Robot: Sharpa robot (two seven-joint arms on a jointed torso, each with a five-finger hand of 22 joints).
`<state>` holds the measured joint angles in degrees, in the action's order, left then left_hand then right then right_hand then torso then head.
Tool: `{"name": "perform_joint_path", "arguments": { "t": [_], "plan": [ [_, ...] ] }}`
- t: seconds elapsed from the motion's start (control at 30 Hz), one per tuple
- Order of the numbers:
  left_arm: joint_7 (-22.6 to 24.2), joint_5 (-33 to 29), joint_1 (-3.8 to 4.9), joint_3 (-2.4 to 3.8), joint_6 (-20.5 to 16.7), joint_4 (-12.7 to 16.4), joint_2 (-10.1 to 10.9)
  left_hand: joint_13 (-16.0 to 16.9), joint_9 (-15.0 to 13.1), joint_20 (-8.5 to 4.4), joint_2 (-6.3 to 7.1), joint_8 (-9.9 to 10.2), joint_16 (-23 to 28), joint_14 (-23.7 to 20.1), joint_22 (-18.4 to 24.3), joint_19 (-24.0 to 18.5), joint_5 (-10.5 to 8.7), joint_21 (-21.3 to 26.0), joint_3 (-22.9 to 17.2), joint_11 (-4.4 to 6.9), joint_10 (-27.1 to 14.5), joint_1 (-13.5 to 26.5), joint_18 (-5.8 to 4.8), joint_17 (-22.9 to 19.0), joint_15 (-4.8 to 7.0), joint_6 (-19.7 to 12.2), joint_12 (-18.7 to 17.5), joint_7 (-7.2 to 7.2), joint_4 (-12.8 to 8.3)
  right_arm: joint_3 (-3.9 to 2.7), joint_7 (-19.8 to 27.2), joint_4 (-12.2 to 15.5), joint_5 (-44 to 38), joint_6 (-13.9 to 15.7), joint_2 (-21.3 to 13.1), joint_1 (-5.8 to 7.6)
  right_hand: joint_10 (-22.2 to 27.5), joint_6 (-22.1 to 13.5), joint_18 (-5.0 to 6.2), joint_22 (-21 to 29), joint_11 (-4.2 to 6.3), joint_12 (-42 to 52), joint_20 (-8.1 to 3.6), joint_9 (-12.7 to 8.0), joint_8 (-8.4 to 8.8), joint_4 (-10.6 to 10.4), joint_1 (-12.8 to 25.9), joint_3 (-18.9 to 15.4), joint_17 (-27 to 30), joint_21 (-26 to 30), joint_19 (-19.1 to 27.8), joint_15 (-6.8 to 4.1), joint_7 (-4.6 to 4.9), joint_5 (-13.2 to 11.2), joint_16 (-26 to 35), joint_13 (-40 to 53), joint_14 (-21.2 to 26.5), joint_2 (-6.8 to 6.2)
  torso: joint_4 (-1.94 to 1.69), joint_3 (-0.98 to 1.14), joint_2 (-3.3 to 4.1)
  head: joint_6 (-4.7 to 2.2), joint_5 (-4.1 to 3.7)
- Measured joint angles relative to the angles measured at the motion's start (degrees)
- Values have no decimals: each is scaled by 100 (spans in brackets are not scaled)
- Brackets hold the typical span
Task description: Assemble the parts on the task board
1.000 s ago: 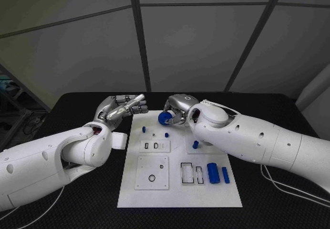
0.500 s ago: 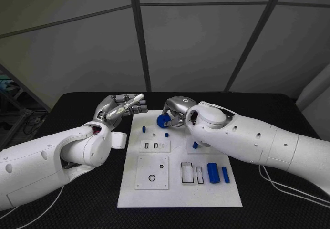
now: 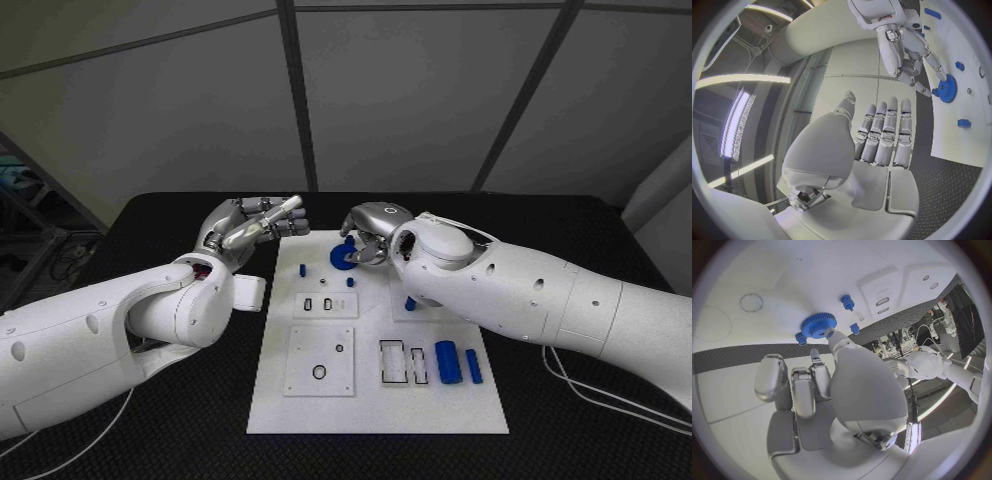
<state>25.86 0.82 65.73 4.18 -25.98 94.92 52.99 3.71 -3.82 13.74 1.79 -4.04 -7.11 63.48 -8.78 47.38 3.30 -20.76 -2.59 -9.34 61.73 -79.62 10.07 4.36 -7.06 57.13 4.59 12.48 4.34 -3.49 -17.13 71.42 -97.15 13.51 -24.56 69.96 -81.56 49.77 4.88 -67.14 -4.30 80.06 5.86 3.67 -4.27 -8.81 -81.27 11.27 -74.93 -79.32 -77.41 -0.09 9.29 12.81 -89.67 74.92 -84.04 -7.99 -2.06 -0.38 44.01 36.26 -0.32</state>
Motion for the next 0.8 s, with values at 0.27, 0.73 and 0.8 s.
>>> {"name": "perform_joint_path", "arguments": {
  "t": [0.27, 0.73, 0.8],
  "plan": [
    [-13, 0, 2, 0, 1, 3, 4, 0, 0, 0, 0, 0, 0, 0, 0, 0, 0, 0, 0, 0, 0, 0, 1, 0, 0, 0, 0, 0, 0, 1, -1, 98, 7, 9, -97, 0, 0, 70, 0, -3, 0, 28, 20, 43, -15, -85, 93, -21, 0, 0, -20, 0, 3, -17, 0, 0, 0, -89, 5, 1, -4, 1, 2],
    [-23, 0, 3, 0, 26, -44, 47, 0, 0, 0, 0, 0, 0, 0, 6, 0, 0, 0, 9, 3, 45, 0, 0, 7, 0, 13, 0, -13, -9, -7, 1024, 1182, 1280, 840, -1913, 1, -75, 446, 0, 79, -10, 134, 40, 84, -168, -9, 95, 99, 1, 40, 0, 0, -7, 13, 0, 0, 0, -18, 76, 18, -26, -87, -10],
    [-23, 0, 3, -1, 31, -62, 48, 0, 0, 0, 0, 0, 0, 0, 6, 0, 0, 0, 16, 3, 45, 0, 0, 6, 0, 21, 0, -21, -16, -7, 1241, 1220, 1537, 837, -2187, 2, -75, 446, 0, 79, -10, 134, 40, 82, -168, 0, 73, 102, 1, 40, 0, 0, -7, 23, 0, 0, 0, -44, 102, 25, -29, -97, -8]
  ]
}}
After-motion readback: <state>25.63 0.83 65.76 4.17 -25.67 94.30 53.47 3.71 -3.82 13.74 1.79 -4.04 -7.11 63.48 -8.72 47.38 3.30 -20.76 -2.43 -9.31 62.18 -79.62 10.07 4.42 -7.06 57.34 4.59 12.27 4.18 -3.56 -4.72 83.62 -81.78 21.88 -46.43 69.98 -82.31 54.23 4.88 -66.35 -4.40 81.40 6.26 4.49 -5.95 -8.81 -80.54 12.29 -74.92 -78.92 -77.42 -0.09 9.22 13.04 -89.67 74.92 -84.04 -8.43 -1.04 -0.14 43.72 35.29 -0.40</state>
